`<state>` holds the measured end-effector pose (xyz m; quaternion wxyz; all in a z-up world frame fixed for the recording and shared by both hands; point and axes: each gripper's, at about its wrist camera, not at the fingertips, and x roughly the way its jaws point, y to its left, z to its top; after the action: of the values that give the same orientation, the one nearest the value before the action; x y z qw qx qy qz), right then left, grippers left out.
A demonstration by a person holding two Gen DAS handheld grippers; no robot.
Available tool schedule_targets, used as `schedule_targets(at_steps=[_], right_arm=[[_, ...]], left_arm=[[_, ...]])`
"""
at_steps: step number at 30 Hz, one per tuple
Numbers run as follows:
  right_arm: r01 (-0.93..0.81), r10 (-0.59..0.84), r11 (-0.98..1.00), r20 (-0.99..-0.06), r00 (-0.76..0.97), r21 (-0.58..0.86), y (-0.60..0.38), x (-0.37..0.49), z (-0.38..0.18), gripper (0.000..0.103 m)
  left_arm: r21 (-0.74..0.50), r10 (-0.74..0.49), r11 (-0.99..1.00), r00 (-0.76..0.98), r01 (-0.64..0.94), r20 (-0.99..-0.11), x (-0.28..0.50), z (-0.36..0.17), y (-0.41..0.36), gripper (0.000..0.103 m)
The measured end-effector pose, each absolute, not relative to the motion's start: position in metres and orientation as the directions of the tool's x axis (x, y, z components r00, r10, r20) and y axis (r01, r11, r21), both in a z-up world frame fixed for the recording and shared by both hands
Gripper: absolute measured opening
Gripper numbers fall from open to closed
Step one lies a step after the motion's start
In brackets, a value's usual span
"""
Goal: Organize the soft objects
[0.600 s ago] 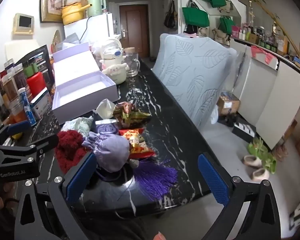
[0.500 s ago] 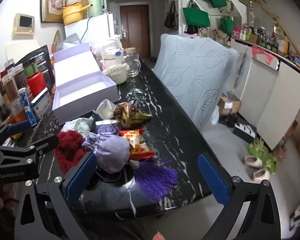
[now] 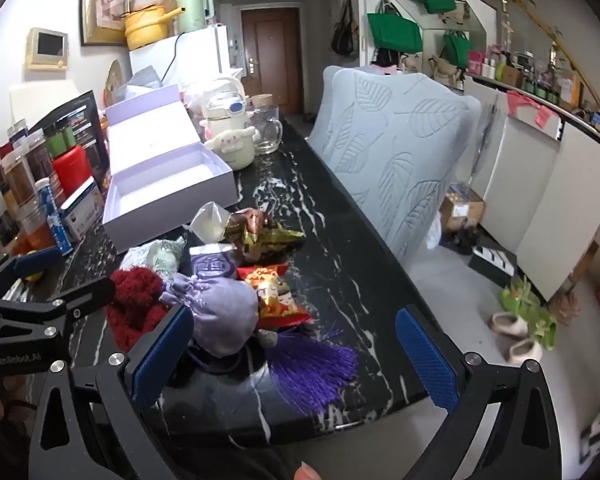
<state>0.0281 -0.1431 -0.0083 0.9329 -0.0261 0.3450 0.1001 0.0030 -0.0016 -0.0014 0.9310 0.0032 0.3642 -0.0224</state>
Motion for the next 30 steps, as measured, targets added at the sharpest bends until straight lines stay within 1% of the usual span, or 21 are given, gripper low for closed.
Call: schedule_targets(at_steps=[8,11,15,19,30], right_arm=[[-0.213,0.162,0.977,-0.643,0.748,-0.003,-0.1381,0.0277,-0.0058,0.103],[-0.216,0.156,0.976,-0.642,0.751,-0.014,-0.1367,0.0271,-0.0062,0.103],[-0.223,0.155,0.974,-0.636,0.756,-0.027,-0.135,0.0259,-0.0056,0.103],[-0.224,0.155,0.974,-0.637,0.755,-0.028,-0.1356,0.0251,-0.0049,0.103],[-0.23,0.155,0.973,-0.64,0.753,-0.035,-0.1345,0.0259,-0.0021,0.103]], left_arm=[[-0.003,-0.023,1.0,0.736,0.028,-0.677,0.0015,-0.001,0.0018,0.103],[-0.025,-0.045,0.999,0.734,0.038,-0.678,0.0012,-0.0015,0.0028,0.103],[-0.014,-0.035,0.999,0.734,0.034,-0.678,0.0009,-0.0027,0.0022,0.103],[-0.035,-0.054,0.999,0.737,0.041,-0.674,-0.001,-0.0021,0.0022,0.103],[-0.041,-0.067,0.998,0.738,0.053,-0.671,-0.0015,0.0,-0.001,0.103]])
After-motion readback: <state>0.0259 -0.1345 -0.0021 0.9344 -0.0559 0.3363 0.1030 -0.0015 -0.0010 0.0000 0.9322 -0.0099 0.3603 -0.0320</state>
